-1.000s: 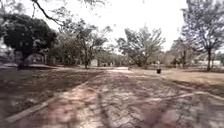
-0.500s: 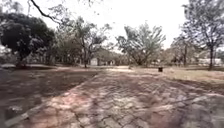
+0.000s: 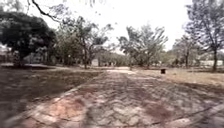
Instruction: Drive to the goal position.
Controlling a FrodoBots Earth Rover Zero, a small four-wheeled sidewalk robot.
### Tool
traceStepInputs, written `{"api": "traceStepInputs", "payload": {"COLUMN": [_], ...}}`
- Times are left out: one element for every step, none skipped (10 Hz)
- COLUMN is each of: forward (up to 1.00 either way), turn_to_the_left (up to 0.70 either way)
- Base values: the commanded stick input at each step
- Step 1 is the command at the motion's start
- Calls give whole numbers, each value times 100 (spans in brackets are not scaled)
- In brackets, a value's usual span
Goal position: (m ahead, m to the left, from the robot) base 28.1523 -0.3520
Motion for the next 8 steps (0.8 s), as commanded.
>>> {"api": "traceStepInputs", "payload": {"forward": [70, 70, 70, 70, 70, 70, 70, 70], "turn_to_the_left": [0, 0, 0, 0, 0, 0, 0, 0]}}
